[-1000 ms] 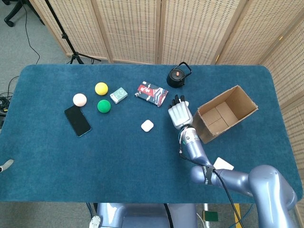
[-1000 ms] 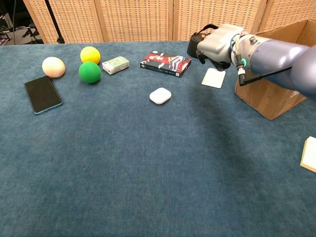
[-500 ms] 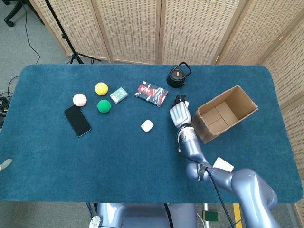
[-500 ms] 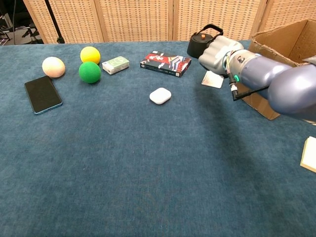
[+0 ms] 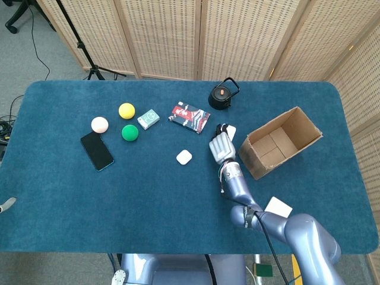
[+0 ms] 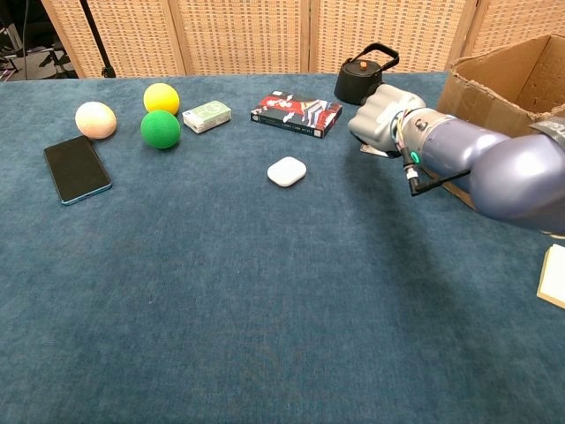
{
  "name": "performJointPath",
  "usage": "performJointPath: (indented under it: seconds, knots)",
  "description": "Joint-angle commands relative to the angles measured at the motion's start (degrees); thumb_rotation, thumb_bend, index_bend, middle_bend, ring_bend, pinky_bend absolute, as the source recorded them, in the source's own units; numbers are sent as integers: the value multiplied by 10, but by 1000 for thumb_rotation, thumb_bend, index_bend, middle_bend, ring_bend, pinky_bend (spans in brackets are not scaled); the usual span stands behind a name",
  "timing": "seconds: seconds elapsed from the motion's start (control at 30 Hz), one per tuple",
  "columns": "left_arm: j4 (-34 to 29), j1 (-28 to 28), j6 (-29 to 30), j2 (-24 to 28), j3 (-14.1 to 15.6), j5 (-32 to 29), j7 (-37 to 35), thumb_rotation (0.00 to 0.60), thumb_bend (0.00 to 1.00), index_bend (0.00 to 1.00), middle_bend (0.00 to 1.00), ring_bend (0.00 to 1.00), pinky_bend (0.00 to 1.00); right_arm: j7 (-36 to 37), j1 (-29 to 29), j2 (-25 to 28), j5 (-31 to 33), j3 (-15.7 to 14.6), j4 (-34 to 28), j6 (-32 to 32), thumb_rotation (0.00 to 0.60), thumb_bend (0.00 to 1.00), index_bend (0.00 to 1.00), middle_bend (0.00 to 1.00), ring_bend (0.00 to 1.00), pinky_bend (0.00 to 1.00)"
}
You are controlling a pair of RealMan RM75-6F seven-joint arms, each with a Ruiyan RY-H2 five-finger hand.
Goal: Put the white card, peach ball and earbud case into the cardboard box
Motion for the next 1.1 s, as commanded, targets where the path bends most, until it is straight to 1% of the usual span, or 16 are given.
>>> performJointPath:
  seconds: [0.03,0.27,0.43,0.6,0.7,0.83,0.93,1.03,1.1]
  knots:
    - [0,0,1,0,1,2,1,600,8,0,0,0,94,3,-4,5,-3,0,-14,-6,600,1000,320,251,128,167]
    - [-1,2,4,-1,2,5,1,600,8,0,0,0,94,8,-11,17,-6,-3,-50,-10,600,1000,321,253,138,168]
    - [-1,2,5,-1,2,6,1,600,8,0,0,0,94,15,-16,36,-16,-11,-101,-6,600,1000,321,253,148,179]
    - [-1,1,4,-2,3,6,3,600,8,0,0,0,94,14,-20,65,-26,-22,-182,10,600,1000,321,254,149,184]
    - [-2,1,4,-2,3,7,4,600,8,0,0,0,94,12,-21,85,-45,-32,-235,26,600,1000,321,254,151,189]
    - [-2,1,5,-2,3,8,5,600,8,0,0,0,94,10,-23,102,-58,-41,-282,42,600,1000,321,254,157,193]
    - [-2,2,6,-2,4,10,4,600,8,0,0,0,94,-3,-23,123,-68,-50,-340,63,600,1000,321,255,161,199]
    - [-1,2,7,-2,5,11,3,600,8,0,0,0,94,-4,-22,135,-79,-53,-372,76,600,1000,321,255,162,203]
    - [-1,2,7,-2,5,11,3,600,8,0,0,0,94,0,-22,148,-100,-49,-396,93,600,1000,321,255,163,207]
